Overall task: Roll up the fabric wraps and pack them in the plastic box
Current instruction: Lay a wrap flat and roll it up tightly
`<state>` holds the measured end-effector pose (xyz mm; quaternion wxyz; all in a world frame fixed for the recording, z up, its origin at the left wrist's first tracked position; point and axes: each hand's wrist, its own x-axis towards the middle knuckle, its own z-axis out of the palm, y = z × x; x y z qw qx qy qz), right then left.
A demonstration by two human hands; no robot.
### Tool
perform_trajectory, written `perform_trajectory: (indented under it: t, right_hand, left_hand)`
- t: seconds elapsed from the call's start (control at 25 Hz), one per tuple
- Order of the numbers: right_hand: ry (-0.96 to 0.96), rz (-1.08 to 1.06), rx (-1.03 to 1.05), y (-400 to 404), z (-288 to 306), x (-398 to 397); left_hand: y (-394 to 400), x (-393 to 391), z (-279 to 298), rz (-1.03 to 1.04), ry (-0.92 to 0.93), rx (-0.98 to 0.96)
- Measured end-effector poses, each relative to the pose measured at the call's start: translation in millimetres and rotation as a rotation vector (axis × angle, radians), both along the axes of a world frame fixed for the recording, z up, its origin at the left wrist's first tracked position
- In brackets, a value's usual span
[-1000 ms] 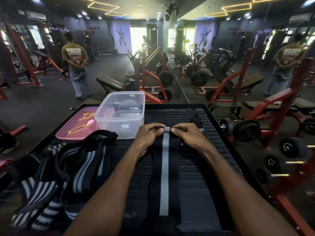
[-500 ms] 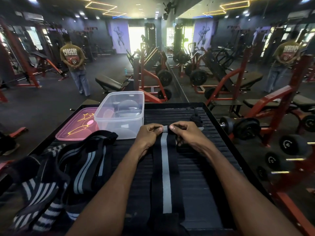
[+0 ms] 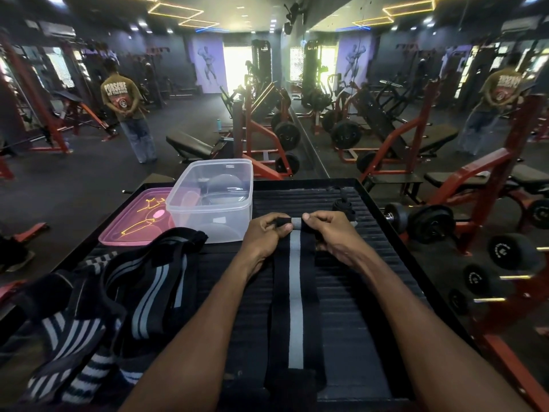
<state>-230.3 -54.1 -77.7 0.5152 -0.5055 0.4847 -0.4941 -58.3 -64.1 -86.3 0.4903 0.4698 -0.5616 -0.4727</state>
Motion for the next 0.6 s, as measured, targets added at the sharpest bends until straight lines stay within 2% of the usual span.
perform_trajectory:
  t: [0.16,0.24,0.36,0.48,0.6]
  right_hand:
    - [0.157,-0.09,-0.221,-0.6,-1.4,-1.0]
    - [0.181,-0.093,-0.277,-0.1,-1.1,-2.3]
    - [0.22,-0.069,-0.18,1.6,1.2,-0.8]
    - [0.274,-0.021,-0.051,1.7,1.9,-1.3]
    - [0.298,-0.081,-0.117,3.1,2.2,0.7]
  left_hand:
    - [-4.8,-0.9,-5.7,-0.058,0.094,0.071]
    - [-6.6,-1.0,-8.2,-0.071,0.045,0.068]
    - [-6.0,-2.4,-7.9,0.005,-0.078,-0.002]
    - [-5.2,-3.2,-5.4,0.032,-0.096,-0.036]
    - [-5.1,-3.9,-7.5,0.035,-0.074,-0.016]
